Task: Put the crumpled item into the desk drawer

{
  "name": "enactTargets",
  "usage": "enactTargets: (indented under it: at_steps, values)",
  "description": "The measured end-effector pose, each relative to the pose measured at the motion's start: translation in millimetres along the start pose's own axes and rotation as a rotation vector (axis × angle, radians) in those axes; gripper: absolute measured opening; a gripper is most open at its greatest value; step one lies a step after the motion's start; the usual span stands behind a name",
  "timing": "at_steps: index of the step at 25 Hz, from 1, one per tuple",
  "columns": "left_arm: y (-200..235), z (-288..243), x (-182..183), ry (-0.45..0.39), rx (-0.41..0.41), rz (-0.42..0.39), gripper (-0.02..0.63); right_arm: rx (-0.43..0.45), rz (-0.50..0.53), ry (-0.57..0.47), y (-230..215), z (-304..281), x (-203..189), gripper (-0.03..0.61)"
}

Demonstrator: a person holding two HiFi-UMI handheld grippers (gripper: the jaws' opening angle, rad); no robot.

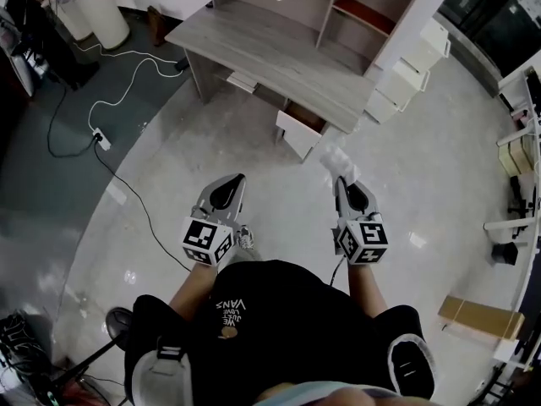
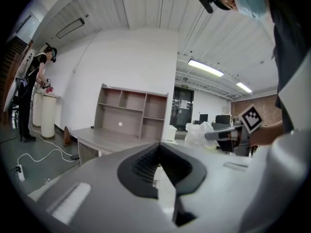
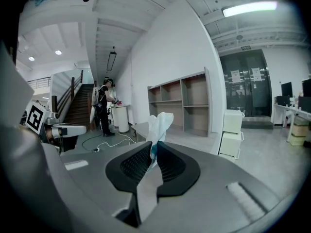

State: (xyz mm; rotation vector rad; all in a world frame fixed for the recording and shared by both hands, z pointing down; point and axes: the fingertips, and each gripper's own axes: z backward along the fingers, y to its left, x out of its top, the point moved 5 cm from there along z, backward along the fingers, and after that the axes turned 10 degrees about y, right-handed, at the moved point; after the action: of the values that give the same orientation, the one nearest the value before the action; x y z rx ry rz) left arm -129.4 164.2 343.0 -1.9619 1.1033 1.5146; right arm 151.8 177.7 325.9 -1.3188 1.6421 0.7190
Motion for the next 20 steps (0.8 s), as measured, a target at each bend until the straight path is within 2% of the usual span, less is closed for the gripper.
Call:
enactTargets:
  at_steps: [9,15,20]
  values:
    - [79.5,-30.6,3.5,0.053,-0.101,-0.035,0.051,-0.157,0.082,0.05,26.1,-58.2,11.8,0.038]
    - [98.1,-54.4,2.4,0.076,-0.132,-0.045,0.051,-0.216,0.09,0.07,19.5,-81.3,13.5,0.038]
    - [111.9,-80.3,-4.2,0.099,-0.125,-0.044,0.051,-0.223,0.086,0.091,5.7,-107.6,11.5,0.038]
